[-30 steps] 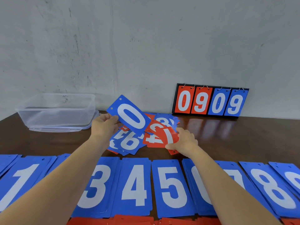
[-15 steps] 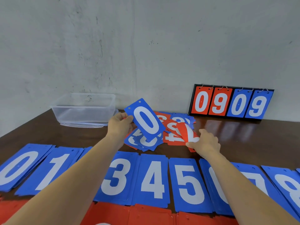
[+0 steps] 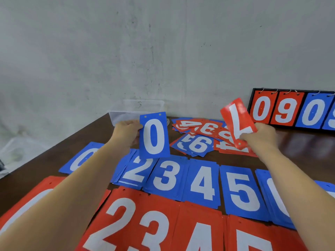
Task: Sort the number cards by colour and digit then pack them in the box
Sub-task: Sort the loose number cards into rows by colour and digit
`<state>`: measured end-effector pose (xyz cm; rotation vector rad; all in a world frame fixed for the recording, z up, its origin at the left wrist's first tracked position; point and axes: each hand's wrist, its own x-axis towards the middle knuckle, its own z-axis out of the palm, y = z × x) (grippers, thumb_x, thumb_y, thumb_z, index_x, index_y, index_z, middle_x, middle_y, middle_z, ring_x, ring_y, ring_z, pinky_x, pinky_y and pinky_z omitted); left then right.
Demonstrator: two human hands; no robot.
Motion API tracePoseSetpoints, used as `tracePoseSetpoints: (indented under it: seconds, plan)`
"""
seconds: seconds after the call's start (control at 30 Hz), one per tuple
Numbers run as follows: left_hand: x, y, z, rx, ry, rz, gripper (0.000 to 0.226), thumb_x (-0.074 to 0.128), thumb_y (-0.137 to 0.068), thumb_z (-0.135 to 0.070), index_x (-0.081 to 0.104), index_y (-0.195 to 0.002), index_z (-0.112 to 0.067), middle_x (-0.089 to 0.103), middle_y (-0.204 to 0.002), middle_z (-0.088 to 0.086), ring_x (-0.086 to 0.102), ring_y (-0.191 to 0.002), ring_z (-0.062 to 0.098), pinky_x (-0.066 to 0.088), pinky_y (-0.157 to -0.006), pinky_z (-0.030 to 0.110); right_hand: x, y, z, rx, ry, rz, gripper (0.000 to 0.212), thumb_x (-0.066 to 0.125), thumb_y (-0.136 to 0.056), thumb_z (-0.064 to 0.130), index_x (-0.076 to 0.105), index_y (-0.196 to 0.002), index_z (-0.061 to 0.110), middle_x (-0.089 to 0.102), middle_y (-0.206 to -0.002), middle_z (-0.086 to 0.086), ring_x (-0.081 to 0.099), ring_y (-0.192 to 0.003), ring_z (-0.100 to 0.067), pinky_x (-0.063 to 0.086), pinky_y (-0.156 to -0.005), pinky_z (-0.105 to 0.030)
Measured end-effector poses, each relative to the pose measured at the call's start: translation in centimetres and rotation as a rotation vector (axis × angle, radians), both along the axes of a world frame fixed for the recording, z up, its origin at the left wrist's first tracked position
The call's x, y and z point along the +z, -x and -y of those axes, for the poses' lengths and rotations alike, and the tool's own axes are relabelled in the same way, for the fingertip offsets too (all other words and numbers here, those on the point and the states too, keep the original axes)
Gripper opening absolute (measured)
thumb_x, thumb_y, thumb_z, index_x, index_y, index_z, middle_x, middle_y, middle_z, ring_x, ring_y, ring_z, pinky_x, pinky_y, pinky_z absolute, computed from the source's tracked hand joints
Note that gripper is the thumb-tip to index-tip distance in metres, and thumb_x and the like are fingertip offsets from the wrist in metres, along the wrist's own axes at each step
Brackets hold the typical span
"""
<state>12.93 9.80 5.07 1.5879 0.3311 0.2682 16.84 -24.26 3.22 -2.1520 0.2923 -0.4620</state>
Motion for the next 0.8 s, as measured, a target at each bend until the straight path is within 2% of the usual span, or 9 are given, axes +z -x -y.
tracePoseSetpoints:
  seconds: [0.13,0.2,0.27,0.3,0.47,0.57,0.67,0.73,0.8]
  plan:
    - [-0.1,2.2,-3.7,0.083,0.025,-0.020,0.012,0.062,-0.074,-0.009,0.061,-0.085,-0.011,0.051,-0.081,0.012,0.045,-0.074,0.026,0.042,-0.067,0.038,0.6,1.4,-2.4,0.037,-0.021,0.049,0.029,0.077,-0.079,0.018,0.067,-0.105,0.010,0.067,-0.097,-0.006,0.065,-0.078,-0.023,0.055,-0.071,-0.036]
    - [0.1,3.2,-5.2,0.136,0.054,-0.032,0.009,0.060,-0.069,-0.007,0.054,-0.075,-0.011,0.047,-0.070,0.011,0.042,-0.067,0.023,0.037,-0.064,0.035,0.8,2.0,-3.6,0.045,-0.033,0.064,0.021,0.078,-0.076,0.021,0.070,-0.094,0.015,0.070,-0.088,-0.003,0.068,-0.074,-0.022,0.058,-0.072,-0.041]
    - [0.4,4.1,-6.7,0.189,0.061,-0.034,0.022,0.058,-0.077,-0.001,0.046,-0.063,-0.011,0.042,-0.057,0.008,0.039,-0.054,0.021,0.036,-0.058,0.030,0.9,2.6,-4.8,0.078,-0.086,0.092,0.012,0.077,-0.075,0.019,0.071,-0.083,0.013,0.070,-0.076,-0.002,0.067,-0.068,-0.022,0.059,-0.071,-0.044]
    - [0.5,4.3,-7.6,0.198,0.055,-0.030,0.026,0.057,-0.082,0.001,0.045,-0.062,-0.012,0.042,-0.059,0.007,0.041,-0.054,0.021,0.039,-0.059,0.031,1.0,2.9,-5.4,0.101,-0.124,0.114,0.010,0.076,-0.076,0.017,0.070,-0.080,0.011,0.068,-0.072,-0.002,0.066,-0.066,-0.022,0.058,-0.071,-0.042]
    - [1.1,4.6,-12.0,0.225,0.050,-0.008,0.022,0.054,-0.088,0.007,0.064,-0.076,-0.008,0.065,-0.078,0.009,0.062,-0.069,0.029,0.054,-0.072,0.041,2.0,4.3,-8.1,0.135,-0.281,0.283,0.015,0.066,-0.087,0.016,0.066,-0.089,0.001,0.064,-0.077,-0.019,0.057,-0.063,-0.023,0.047,-0.061,-0.031]
    - [0.8,4.3,-14.8,0.205,0.017,-0.028,0.021,0.055,-0.088,0.008,0.069,-0.087,-0.008,0.068,-0.084,0.011,0.066,-0.078,0.032,0.055,-0.077,0.046,2.2,5.1,-9.1,0.130,-0.238,0.260,0.015,0.057,-0.093,0.020,0.061,-0.096,0.006,0.064,-0.076,-0.021,0.056,-0.047,-0.024,0.047,-0.060,-0.034]
    - [-0.3,3.9,-17.4,0.196,0.004,-0.079,0.025,0.060,-0.086,0.007,0.070,-0.106,-0.004,0.069,-0.100,0.017,0.067,-0.093,0.036,0.054,-0.087,0.052,2.2,6.2,-10.0,0.143,-0.266,0.194,0.009,0.059,-0.092,0.008,0.058,-0.101,0.008,0.067,-0.084,-0.014,0.064,-0.047,-0.018,0.046,-0.049,-0.030]
    - [-1.3,3.5,-18.7,0.173,0.001,-0.097,0.025,0.061,-0.085,0.007,0.069,-0.107,-0.004,0.069,-0.103,0.017,0.066,-0.098,0.038,0.054,-0.089,0.053,2.1,6.9,-10.7,0.117,-0.288,0.157,0.019,0.063,-0.086,-0.003,0.059,-0.103,0.003,0.067,-0.085,-0.017,0.065,-0.053,-0.016,0.046,-0.046,-0.024]
    - [-2.2,3.0,-19.6,0.156,-0.025,-0.123,0.023,0.062,-0.085,0.006,0.070,-0.100,-0.008,0.069,-0.098,0.014,0.066,-0.098,0.037,0.054,-0.089,0.053,2.2,7.9,-11.2,0.057,-0.335,0.165,0.021,0.068,-0.082,-0.003,0.063,-0.101,0.004,0.068,-0.082,-0.013,0.063,-0.051,-0.008,0.047,-0.048,-0.019]
